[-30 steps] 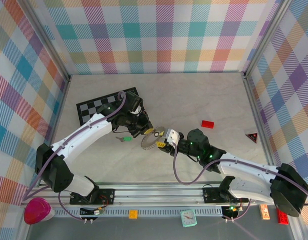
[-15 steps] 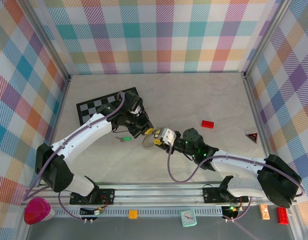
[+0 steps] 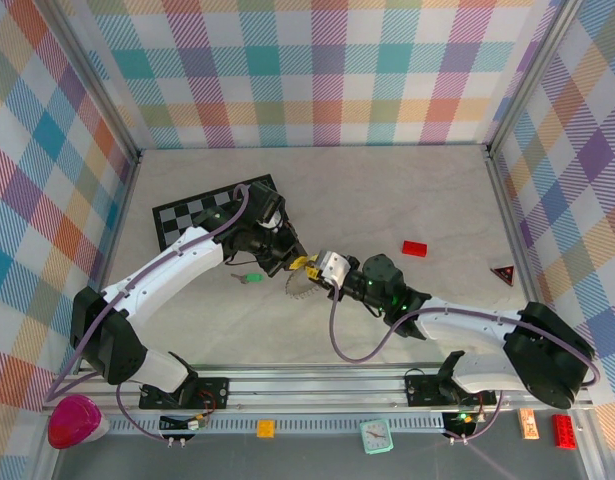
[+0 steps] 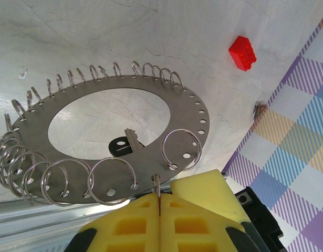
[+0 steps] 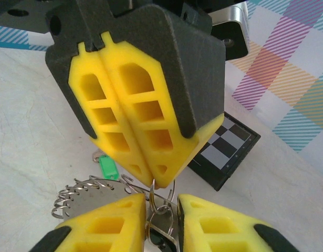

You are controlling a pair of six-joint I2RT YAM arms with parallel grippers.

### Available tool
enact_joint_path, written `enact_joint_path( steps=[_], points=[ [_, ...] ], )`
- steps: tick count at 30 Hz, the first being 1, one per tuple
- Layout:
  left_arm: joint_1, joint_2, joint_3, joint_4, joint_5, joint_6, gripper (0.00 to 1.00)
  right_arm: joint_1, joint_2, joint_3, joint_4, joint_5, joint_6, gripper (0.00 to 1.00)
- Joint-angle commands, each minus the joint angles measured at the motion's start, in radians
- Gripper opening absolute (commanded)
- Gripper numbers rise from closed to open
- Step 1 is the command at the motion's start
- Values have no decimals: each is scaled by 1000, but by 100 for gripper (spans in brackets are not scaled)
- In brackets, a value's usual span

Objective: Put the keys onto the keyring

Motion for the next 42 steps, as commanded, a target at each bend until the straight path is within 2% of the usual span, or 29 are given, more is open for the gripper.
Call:
enact_joint_path(
  steps=[1,13,15,18,20,23,26,29,32,34,38,42],
  points=[
    [8,-10,3,7,37,-24,0,1,18,37,53,-8,-17,22],
    [6,-30,-20,58,32,-30,0,1,46,53,80,3,-4,5],
    [6,-42,-27,76,19,-12,13,1,42,49,67,3,0,3],
    [11,-74,-8,49,-82,70,31,1,27,42,31,12,10,0],
    [13,-100,17,30,-207,163,42,1,18,46,-16,15,19,0],
    [14,-151,10,93,-389,319,49,-3,0,53,-96,5,40,0],
    [14,-213,-50,220,-530,505,51,-15,-29,61,-174,-27,66,0],
    [14,-293,-163,430,-581,716,52,-36,-59,67,-239,-79,93,0],
    [14,-362,-302,681,-537,936,52,-54,-81,73,-291,-137,110,0],
    [14,-384,-358,750,-486,1080,52,-65,-93,80,-332,-180,113,0],
    [14,-379,-342,680,-404,1310,51,-81,-116,87,-398,-284,101,0],
    [13,-376,-331,553,-188,1584,43,-84,-127,113,-494,-350,61,0]
  ],
)
